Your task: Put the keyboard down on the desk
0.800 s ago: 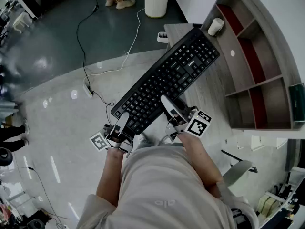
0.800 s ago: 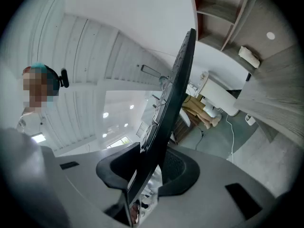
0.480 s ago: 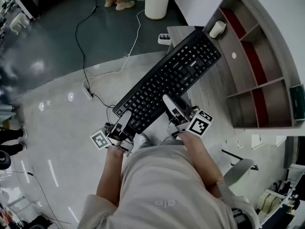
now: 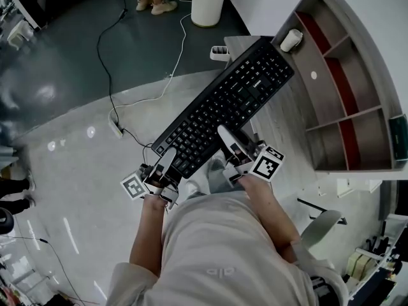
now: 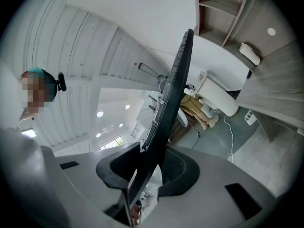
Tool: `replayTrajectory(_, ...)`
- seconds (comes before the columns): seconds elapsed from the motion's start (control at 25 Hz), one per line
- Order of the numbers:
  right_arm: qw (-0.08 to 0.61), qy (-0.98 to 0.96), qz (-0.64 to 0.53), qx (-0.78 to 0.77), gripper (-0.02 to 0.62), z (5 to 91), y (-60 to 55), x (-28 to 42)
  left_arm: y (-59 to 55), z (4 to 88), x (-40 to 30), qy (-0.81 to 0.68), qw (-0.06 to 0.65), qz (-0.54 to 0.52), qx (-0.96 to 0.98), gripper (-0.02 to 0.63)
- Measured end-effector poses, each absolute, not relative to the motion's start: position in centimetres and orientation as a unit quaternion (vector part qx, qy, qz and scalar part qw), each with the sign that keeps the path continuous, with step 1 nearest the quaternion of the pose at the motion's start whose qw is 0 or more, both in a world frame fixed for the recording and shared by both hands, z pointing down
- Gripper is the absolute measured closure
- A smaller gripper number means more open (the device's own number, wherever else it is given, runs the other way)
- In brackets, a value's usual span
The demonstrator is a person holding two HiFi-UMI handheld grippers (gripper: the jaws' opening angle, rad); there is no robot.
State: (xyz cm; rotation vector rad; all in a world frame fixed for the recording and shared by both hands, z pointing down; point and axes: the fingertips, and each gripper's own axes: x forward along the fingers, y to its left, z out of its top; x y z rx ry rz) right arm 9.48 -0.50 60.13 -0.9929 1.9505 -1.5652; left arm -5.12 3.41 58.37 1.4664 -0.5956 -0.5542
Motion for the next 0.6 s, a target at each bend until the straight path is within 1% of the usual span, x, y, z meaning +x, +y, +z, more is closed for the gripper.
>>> replayTrajectory(0.28,0.201,0.707,-0.568,-0.37,0.46,59.98,-0.46,9.5,3.75,58.82,-5.07,-0.259,0.677,-0.257,0.639,0.512)
replayTrajectory(0.6,0.194,0.7,-0.577,-0.374,0.463,59.73,-0.46,9.53,4.11,58.86,-4.91,-0.256,0.688,-0.257,0.628,0.512)
